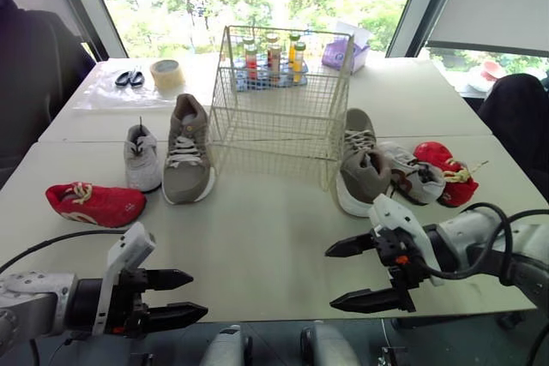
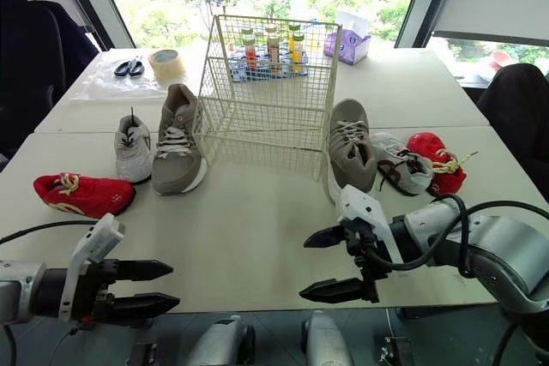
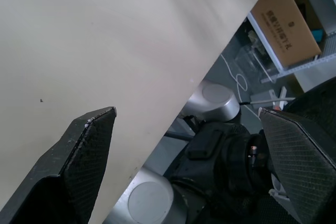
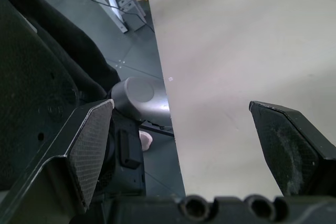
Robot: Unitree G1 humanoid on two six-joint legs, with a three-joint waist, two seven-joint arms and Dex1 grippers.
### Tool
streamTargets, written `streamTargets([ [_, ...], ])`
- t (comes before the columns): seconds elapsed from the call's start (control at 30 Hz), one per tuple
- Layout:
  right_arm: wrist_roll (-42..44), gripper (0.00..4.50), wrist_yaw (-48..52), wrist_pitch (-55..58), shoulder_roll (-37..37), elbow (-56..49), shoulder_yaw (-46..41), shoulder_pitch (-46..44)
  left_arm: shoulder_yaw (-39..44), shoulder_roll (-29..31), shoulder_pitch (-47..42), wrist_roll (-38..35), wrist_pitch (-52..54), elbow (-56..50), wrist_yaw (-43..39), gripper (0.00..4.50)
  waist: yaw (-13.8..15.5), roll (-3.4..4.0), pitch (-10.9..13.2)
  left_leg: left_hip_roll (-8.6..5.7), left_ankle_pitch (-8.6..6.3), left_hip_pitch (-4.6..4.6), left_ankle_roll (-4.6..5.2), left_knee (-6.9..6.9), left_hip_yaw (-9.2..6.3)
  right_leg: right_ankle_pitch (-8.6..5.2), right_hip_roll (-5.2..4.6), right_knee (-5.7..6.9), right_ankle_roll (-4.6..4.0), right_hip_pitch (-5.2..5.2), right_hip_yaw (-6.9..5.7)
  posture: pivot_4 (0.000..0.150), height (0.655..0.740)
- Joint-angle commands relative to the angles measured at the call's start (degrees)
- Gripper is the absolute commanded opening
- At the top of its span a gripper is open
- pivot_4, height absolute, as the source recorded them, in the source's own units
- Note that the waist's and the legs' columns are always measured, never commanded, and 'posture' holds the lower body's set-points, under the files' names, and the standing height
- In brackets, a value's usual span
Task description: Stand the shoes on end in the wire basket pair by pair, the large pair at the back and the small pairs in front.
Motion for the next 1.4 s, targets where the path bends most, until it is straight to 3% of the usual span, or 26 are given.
streamTargets([
  [0.03,-1.5,4.5,1.0,-1.4,0.1,-0.8,0.6,-0.6,2.2,0.4,-0.5,-0.6,-1.0,-1.0,-0.1,4.47,0.0,0.0,0.0,0.0,0.0,0.0,0.0,0.0,0.0,0.0,0.0,0.0,0.0,0.0,0.0,0.15,0.74],
  [0.43,-3.9,4.5,0.8,-2.4,2.1,0.3,0.9,-1.6,1.4,0.5,-1.6,1.3,-2.2,0.1,-0.3,4.47,0.0,0.01,0.0,0.0,0.0,0.0,0.0,-0.01,-0.01,0.0,0.0,0.0,0.0,0.0,0.0,0.15,0.74],
  [0.83,-6.6,4.5,1.9,-2.2,-0.1,1.7,0.1,-5.3,-4.1,0.6,0.4,14.0,-9.9,3.0,-3.5,4.47,0.0,0.03,0.0,0.0,0.0,-0.01,0.0,-0.06,0.0,-0.04,-0.02,-0.06,-0.08,-0.01,0.01,0.15,0.74],
  [0.9,-6.2,4.5,2.2,-1.7,-0.7,1.6,-0.6,-6.7,-4.6,0.7,-0.2,14.9,-10.9,3.9,-4.7,4.47,0.0,0.06,0.0,0.0,0.0,-0.01,0.0,-0.05,0.0,-0.07,-0.03,-0.06,-0.13,-0.01,0.01,0.15,0.74],
  [1.03,-2.3,4.5,4.2,1.3,-1.3,6.9,-3.2,-20.7,-2.1,5.1,-7.6,14.4,-12.0,8.1,-9.7,4.47,-0.1,0.17,0.2,0.0,0.0,-0.01,0.0,-0.03,0.0,-0.08,-0.03,-0.03,-0.19,-0.03,0.0,0.15,0.74],
  [1.1,-5.6,4.5,5.1,-0.6,-1.1,9.8,-1.4,-25.6,-1.8,6.2,-11.7,13.3,-11.7,9.9,-11.0,4.47,-0.1,0.19,0.2,0.0,0.0,0.0,-0.01,-0.06,-0.01,-0.07,-0.03,-0.04,-0.23,-0.05,-0.02,0.15,0.74],
  [1.23,-27.0,4.5,12.2,-14.8,2.5,26.3,15.1,-42.0,-5.6,9.3,-31.6,9.9,-12.1,15.1,-14.8,4.47,-0.4,0.08,0.3,-0.02,0.01,-0.08,-0.02,-0.1,0.04,0.03,-0.01,-0.08,-0.04,-0.15,-0.05,0.15,0.74],
  [1.4,-37.9,4.5,18.4,-24.2,9.8,42.1,22.7,-50.1,-9.7,8.6,-41.0,9.7,-11.7,14.7,-15.3,4.47,-0.7,0.1,0.3,-0.2,0.05,-0.05,-0.09,-0.32,0.16,0.04,-0.14,-0.07,0.02,-0.27,-0.01,0.15,0.74],
])
